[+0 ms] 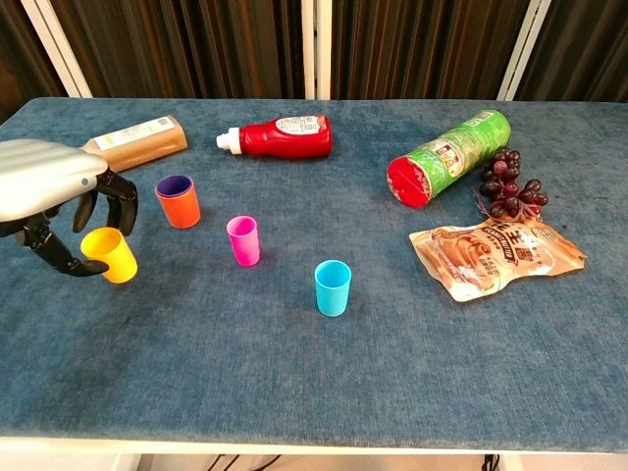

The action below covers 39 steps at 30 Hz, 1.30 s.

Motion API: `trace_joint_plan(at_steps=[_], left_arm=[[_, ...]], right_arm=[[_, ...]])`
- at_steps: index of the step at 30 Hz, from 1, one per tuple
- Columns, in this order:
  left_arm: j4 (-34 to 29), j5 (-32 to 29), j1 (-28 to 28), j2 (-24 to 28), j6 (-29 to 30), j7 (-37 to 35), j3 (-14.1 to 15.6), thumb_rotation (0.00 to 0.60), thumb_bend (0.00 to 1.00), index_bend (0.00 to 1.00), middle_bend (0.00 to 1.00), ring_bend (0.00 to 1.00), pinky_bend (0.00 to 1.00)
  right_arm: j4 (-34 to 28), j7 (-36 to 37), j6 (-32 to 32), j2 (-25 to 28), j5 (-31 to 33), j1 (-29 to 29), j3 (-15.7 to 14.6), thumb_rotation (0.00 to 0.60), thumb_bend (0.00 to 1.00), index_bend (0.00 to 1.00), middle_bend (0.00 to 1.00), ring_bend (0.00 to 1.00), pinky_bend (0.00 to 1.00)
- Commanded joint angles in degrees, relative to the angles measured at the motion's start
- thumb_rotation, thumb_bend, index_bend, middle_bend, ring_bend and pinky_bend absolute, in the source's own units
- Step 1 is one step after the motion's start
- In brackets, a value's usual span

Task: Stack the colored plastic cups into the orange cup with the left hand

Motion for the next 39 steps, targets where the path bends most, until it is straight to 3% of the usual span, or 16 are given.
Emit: trace_joint_plan(at_steps=[1,8,13,21,30,39], left_arm=[[-0.81,-0.02,0.1,0.53,0.01,-0.12,-0.52,0.6,0.25,0.48,0.48,0.55,0.31],[-5.99,0.99,-1.11,4.39,1.58,-0.01,-5.01,0.6,0.25,0.49,0.48,0.55,0.31],[-7.7,-3.48,-5.08,5.41,-0.48,2.33,-10.42,0.6,0.25,0.49,0.48,0.55,0.31],[-0.47,-13.03,-12.73,0.62,-5.63,5.48,-15.42,0.6,0.25,0.49,0.48,0.55,0.31],[5.68,-17.77,-15.21,-1.99,-6.96,5.46,-14.54,0.6,0.25,0.49,0.48,0.55,0.31],[6.54,-18.87,-15.26,-1.47,-6.97,4.23,-12.85,0.6,0.25,0.49,0.48,0.55,0.31]], right_arm=[[0.07,0.12,0.1,0.01,-0.03,-0.06,0.0,0.6,0.25,0.0,0.0,0.0,0.0],[-0.05,0.49,0.58,0.36,-0.09,-0.22,0.16,0.6,0.25,0.0,0.0,0.0,0.0],[-0.09,0.6,0.54,0.13,-0.5,-0.2,-0.06,0.6,0.25,0.0,0.0,0.0,0.0],[0.24,1.08,0.57,0.05,-0.55,-0.32,-0.19,0.6,0.25,0.0,0.0,0.0,0.0],[0.75,2.53,0.69,1.13,0.34,-0.6,0.3,0.6,0.25,0.0,0.0,0.0,0.0],[0.37,2.33,0.79,1.13,0.03,-0.63,0.21,0.6,0.25,0.0,0.0,0.0,0.0]])
